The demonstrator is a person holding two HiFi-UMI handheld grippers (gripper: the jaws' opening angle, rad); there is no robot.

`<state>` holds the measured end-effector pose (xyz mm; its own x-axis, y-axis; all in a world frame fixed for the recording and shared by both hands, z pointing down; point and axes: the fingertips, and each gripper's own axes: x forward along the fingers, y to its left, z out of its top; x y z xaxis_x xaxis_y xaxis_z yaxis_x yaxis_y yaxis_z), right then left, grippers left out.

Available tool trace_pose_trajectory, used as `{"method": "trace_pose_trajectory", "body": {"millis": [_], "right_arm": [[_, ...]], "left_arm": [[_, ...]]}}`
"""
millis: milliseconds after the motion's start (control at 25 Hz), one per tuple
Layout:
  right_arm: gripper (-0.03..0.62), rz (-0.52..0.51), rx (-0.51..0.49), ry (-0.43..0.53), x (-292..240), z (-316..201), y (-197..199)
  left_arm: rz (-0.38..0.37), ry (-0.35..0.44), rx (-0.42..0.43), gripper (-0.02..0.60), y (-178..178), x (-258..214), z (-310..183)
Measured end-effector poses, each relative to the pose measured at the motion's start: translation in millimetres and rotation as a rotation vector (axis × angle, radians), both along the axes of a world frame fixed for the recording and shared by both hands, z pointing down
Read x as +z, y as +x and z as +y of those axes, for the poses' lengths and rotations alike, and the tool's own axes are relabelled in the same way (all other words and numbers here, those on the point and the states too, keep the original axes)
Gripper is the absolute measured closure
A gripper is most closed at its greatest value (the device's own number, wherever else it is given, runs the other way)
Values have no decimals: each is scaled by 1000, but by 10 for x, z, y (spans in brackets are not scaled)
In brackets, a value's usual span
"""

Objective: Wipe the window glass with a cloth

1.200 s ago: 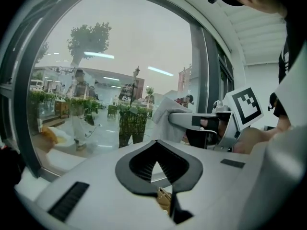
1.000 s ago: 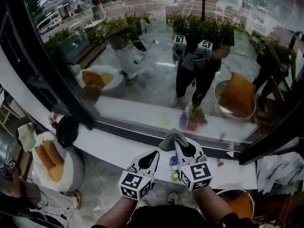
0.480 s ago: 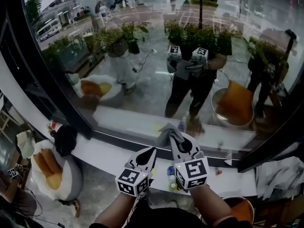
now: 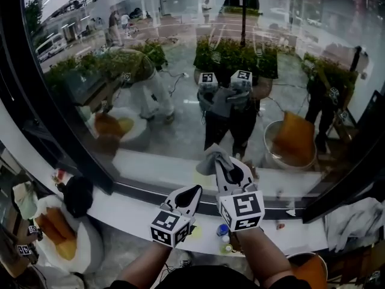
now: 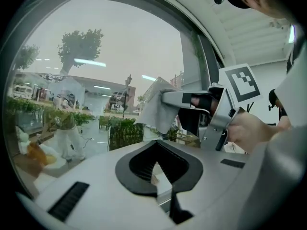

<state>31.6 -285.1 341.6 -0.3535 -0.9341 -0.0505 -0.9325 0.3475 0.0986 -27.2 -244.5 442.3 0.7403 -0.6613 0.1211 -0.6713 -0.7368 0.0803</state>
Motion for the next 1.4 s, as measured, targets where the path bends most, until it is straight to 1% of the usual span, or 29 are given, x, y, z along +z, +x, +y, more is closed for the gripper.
{"method": "trace_pose_trajectory", "body": {"millis": [80,240,400,560,720,880,1040,1280,1400], "right_arm": [[553,15,16,16,-56,-185,-225],[553,52,38,45,-147,-552,-780],[553,72,62,62,-221,-852,-1021],[553,98,114,66,-261,-1058,-1045],[553,125,158,75,-338,-1200,-980],[553,160,169,81,-336,-1305,-1044],[553,184,177,85,-313,-1421,-1133],[553,236,231,97,-327,-1450,-970],[553,250,245,98,-337,-1476,-990]], "left_arm": [[0,15,16,574,-204,8,-168],[20,21,39,574,-658,28,-475],[15,30,70,574,-814,-8,-660],[5,38,90,574,-884,-55,-800],[-1,35,100,574,-832,-84,-934],[-1,28,115,574,-788,-56,-1021],[1,34,128,574,-817,-47,-1087],[8,29,134,574,-735,-47,-1098],[13,27,142,574,-770,-49,-1123]]}}
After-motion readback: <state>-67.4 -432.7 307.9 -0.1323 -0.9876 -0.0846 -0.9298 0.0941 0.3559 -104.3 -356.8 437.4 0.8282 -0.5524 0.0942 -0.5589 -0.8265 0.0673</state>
